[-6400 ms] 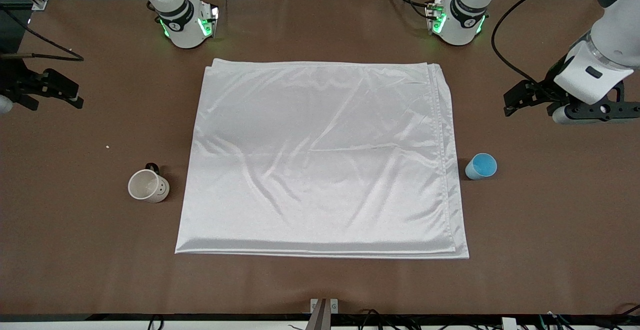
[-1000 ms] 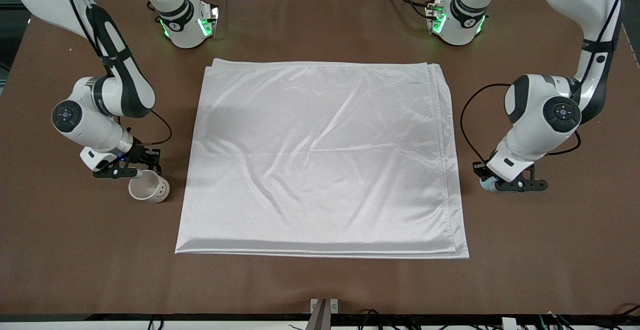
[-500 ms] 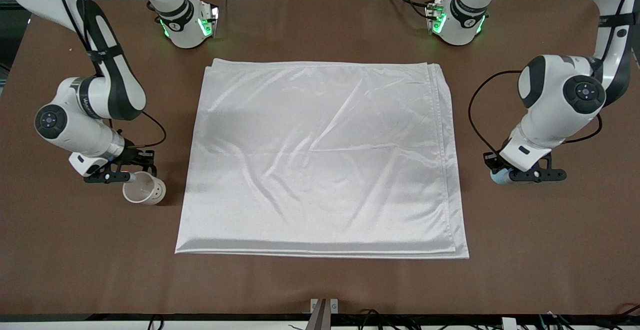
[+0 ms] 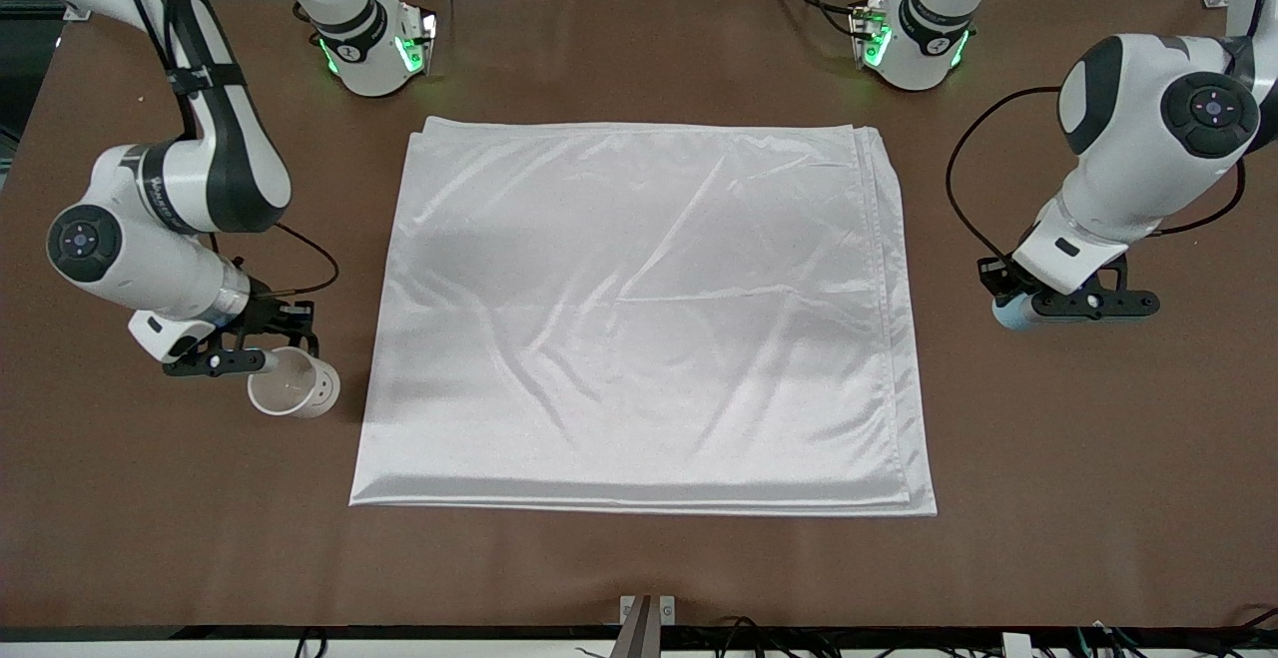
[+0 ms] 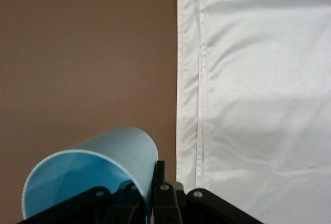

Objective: Place blue cup into white mug on cloth

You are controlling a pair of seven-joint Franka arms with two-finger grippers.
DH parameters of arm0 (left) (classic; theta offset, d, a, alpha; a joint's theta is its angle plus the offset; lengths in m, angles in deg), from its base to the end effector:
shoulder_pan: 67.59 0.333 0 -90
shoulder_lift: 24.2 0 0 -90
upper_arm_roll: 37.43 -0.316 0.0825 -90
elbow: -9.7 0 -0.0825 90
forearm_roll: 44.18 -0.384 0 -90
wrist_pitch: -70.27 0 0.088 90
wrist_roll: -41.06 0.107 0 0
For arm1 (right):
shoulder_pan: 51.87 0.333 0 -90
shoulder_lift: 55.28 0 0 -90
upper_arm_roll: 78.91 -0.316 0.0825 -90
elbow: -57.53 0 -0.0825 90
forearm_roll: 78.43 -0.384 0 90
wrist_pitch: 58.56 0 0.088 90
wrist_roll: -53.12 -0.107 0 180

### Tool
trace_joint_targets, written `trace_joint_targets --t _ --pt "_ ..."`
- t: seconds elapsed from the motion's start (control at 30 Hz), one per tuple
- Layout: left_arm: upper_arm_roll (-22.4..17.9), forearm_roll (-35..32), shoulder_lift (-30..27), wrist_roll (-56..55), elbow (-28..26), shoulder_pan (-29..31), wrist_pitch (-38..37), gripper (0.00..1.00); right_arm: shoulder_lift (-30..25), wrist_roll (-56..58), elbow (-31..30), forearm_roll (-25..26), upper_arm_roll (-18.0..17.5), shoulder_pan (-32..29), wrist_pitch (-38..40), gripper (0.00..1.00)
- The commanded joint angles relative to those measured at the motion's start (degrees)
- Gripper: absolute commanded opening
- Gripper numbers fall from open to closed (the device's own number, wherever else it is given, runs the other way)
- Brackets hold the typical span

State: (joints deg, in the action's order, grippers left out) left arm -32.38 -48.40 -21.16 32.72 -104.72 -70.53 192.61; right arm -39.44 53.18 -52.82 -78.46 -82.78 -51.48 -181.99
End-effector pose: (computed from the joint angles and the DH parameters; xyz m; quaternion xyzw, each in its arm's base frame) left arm 0.5697 -0.0762 0.4414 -0.9985 0.0151 -0.0465 0.0232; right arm 0.6054 0.0434 0.3436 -0.9990 -0.0365 0.0241 0.0086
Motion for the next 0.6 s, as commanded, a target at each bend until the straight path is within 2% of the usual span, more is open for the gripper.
trace_joint_targets --t 0.0,0.13,0.37,0.57 --pt "0.9 -1.3 -1.2 -0.5 -0.3 0.4 -1.5 0.00 -1.4 -3.0 0.9 -2.3 -1.1 4.2 0.8 0.00" --pt "0.9 -1.2 -1.3 -0.5 -0.2 0.4 -1.9 0.00 -1.2 -5.7 1.9 -4.5 -1.3 8.0 -0.7 0.00" --pt "0.8 -1.2 -1.3 -0.1 -0.3 0.4 -1.9 0.00 -0.5 -15.3 2.2 -4.5 -1.3 16.2 -5.0 0.00" --pt "0.8 -1.2 -1.2 0.0 -0.2 0.4 -1.9 0.00 2.7 -20.2 5.5 -4.5 -1.3 22.6 -5.2 0.00"
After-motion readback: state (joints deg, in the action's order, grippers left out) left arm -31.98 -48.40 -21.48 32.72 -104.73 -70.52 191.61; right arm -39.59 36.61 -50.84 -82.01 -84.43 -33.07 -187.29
